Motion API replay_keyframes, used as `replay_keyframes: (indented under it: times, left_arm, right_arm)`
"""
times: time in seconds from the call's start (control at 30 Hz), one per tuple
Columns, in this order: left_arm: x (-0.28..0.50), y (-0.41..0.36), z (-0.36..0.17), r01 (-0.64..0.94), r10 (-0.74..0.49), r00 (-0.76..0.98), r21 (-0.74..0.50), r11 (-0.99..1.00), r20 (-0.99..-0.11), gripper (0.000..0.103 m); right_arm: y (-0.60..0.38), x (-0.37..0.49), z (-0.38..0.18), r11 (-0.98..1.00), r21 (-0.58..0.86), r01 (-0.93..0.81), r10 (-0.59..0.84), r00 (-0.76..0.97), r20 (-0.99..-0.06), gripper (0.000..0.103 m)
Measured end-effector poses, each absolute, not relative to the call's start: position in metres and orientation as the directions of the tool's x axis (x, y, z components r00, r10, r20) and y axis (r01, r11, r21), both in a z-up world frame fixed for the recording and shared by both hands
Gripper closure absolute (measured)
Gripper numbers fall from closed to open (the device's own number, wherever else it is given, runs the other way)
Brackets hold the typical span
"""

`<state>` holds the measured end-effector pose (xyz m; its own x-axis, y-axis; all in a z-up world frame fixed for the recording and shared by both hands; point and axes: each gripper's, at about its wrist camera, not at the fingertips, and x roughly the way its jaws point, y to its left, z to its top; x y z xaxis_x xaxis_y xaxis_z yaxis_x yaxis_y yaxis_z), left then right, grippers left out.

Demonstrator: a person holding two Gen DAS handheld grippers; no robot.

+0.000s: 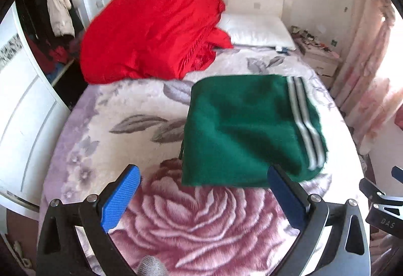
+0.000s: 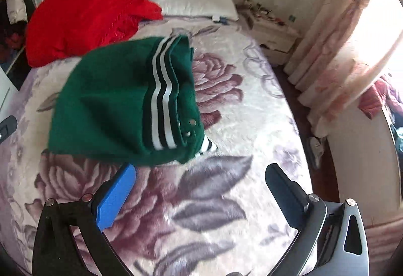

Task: Fold large clothes

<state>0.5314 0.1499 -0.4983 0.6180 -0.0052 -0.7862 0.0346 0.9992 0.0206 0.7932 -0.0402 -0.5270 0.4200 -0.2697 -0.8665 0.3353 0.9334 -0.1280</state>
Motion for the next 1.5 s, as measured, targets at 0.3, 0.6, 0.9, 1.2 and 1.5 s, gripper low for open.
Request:
replay_keyframes:
  times: [0.3,0.6,0.9,1.2,1.5]
  left_arm:
    - [0.431,0.142,-0.408,0.044,-0.007,0.7,0.033,0.998,-0.714,0.0]
    - [0.332,0.144,-0.337,0.045,-0.026,0.762,0.013,0.999,-0.647,0.0]
    - [0.265,0.154,-0.292,0.012,-0.021,0.805,-0.02,1.0,-0.593,0.0]
    - [0.235,0.158,-0.273,-0.007,-0.013,0.755,-0.027,1.0,-0.655,0.0]
    - [0.224,0.154,-0.249,-0.037,0.035,0.75,0.01,0.999,-0.66,0.0]
  right_arm:
    - [-0.001,0.677,-0.408,0.926,-0.143,0.349,-0.318,0.519,-0.793,0.0]
    - [0.023,0.562,-0.299,0.919,-0.125,0.373,-0.347,0.619,-0.705,0.0]
    - [0.046,0.466,-0.227,0.925,-0.099,0.367,-0.343,0.695,-0.632,0.0]
    - [0.061,0.409,-0.178,0.939,-0.076,0.334,-0.308,0.724,-0.617,0.0]
    - [0.06,0.393,-0.135,0.959,-0.061,0.277,-0.25,0.725,-0.642,0.0]
